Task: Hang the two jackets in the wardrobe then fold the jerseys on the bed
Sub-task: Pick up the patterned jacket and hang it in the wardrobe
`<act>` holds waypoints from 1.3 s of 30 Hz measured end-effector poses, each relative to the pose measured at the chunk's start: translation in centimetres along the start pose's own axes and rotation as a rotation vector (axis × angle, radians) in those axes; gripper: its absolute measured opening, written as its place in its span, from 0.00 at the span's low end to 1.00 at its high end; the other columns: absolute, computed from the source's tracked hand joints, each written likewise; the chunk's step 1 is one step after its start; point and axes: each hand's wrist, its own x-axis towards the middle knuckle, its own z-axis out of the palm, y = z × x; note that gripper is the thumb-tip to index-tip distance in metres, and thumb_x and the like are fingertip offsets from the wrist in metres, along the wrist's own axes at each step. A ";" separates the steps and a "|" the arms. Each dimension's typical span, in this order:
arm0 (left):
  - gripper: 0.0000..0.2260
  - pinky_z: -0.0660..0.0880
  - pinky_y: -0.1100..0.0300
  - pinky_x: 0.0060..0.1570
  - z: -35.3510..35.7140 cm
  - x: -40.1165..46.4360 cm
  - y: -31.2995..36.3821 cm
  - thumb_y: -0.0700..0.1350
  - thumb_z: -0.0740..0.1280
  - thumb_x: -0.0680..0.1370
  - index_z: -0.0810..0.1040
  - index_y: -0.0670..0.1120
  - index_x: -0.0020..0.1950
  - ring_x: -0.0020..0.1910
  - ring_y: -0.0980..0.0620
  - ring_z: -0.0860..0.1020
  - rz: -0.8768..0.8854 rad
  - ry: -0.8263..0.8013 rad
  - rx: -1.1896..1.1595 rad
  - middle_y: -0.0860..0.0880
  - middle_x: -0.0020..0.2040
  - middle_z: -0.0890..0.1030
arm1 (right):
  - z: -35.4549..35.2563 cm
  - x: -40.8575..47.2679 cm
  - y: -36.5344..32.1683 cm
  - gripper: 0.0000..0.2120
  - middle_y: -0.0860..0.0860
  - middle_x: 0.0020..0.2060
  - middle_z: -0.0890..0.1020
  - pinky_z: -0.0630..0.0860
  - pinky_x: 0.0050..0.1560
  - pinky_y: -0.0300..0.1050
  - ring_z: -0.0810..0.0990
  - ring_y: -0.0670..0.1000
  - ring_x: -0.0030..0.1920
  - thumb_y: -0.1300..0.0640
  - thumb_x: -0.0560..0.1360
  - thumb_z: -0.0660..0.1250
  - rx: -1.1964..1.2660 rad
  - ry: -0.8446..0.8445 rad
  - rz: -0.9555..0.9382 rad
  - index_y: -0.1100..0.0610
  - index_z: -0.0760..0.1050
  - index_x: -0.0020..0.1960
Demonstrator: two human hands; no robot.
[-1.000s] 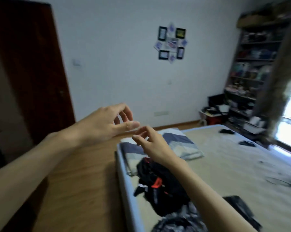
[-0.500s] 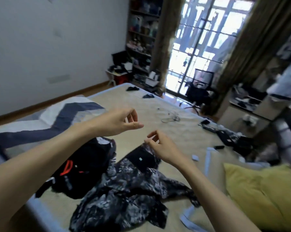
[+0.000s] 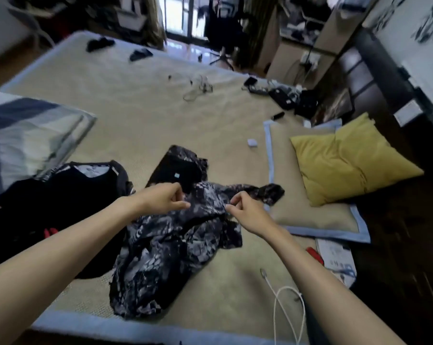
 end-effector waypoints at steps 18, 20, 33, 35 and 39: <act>0.32 0.73 0.47 0.61 24.1 2.0 -24.7 0.57 0.70 0.77 0.64 0.41 0.74 0.66 0.37 0.75 -0.792 0.121 -0.485 0.38 0.68 0.76 | 32.9 7.1 3.3 0.42 0.53 0.77 0.66 0.70 0.70 0.56 0.70 0.60 0.74 0.39 0.76 0.70 -0.128 -0.447 0.223 0.50 0.53 0.81; 0.24 0.74 0.51 0.59 25.8 2.2 -25.6 0.52 0.70 0.79 0.70 0.42 0.71 0.63 0.38 0.78 -0.803 0.089 -0.533 0.39 0.63 0.81 | 34.4 7.1 3.5 0.28 0.56 0.70 0.75 0.73 0.67 0.55 0.75 0.60 0.68 0.44 0.80 0.67 -0.203 -0.452 0.209 0.53 0.65 0.75; 0.23 0.79 0.57 0.41 19.1 3.6 -20.2 0.62 0.65 0.79 0.85 0.43 0.56 0.43 0.43 0.84 -0.637 -0.028 -1.537 0.44 0.49 0.86 | 17.2 1.2 -3.5 0.15 0.45 0.34 0.68 0.63 0.37 0.37 0.67 0.43 0.36 0.49 0.84 0.62 0.422 -0.265 -0.129 0.49 0.66 0.40; 0.19 0.82 0.49 0.54 17.6 4.3 -18.2 0.55 0.67 0.80 0.82 0.43 0.64 0.53 0.41 0.85 -0.573 0.036 -1.761 0.39 0.59 0.85 | 14.5 0.5 -3.4 0.15 0.46 0.34 0.70 0.63 0.37 0.38 0.68 0.43 0.36 0.49 0.84 0.62 0.368 -0.247 -0.134 0.49 0.67 0.39; 0.16 0.83 0.50 0.52 12.3 4.5 -13.3 0.45 0.67 0.81 0.80 0.40 0.67 0.53 0.44 0.86 -0.404 0.227 -1.902 0.38 0.62 0.83 | 10.5 0.6 -1.3 0.14 0.46 0.36 0.75 0.68 0.38 0.44 0.74 0.47 0.37 0.47 0.84 0.61 -0.011 -0.050 0.032 0.49 0.68 0.40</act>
